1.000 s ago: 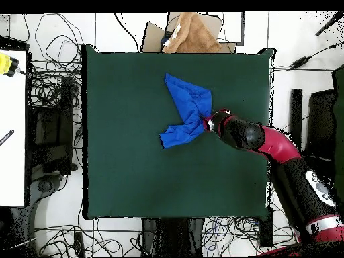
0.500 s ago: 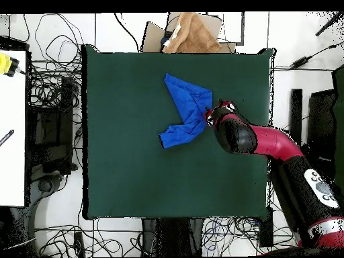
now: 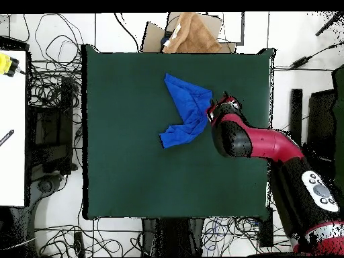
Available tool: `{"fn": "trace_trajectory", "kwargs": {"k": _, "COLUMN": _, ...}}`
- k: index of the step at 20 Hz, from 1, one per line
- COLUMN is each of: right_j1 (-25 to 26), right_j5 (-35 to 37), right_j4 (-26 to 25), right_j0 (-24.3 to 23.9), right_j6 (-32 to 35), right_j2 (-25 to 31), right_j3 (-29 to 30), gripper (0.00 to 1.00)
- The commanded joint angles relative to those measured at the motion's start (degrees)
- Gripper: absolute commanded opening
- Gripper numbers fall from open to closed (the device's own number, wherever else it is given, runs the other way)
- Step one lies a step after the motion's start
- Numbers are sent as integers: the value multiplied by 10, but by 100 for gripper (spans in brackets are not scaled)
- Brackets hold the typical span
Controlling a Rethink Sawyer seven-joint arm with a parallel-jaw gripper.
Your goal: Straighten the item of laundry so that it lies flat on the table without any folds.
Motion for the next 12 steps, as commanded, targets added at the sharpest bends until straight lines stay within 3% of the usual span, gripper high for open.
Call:
{"fn": "trace_trajectory", "kwargs": {"k": 1, "right_j1": -7, "right_j5": -25, "right_j4": 28, "right_j0": 44, "right_j6": 165, "right_j2": -75, "right_j3": 50, "gripper": 100}}
{"fn": "trace_trajectory", "kwargs": {"k": 8, "right_j1": 86, "right_j5": -86, "right_j4": 77, "right_j0": 105, "right_j6": 189, "right_j2": -105, "right_j3": 14, "gripper": 100}}
{"fn": "trace_trajectory", "kwargs": {"k": 12, "right_j1": 120, "right_j5": -86, "right_j4": 97, "right_j0": 98, "right_j6": 182, "right_j2": -89, "right_j3": 17, "gripper": 100}}
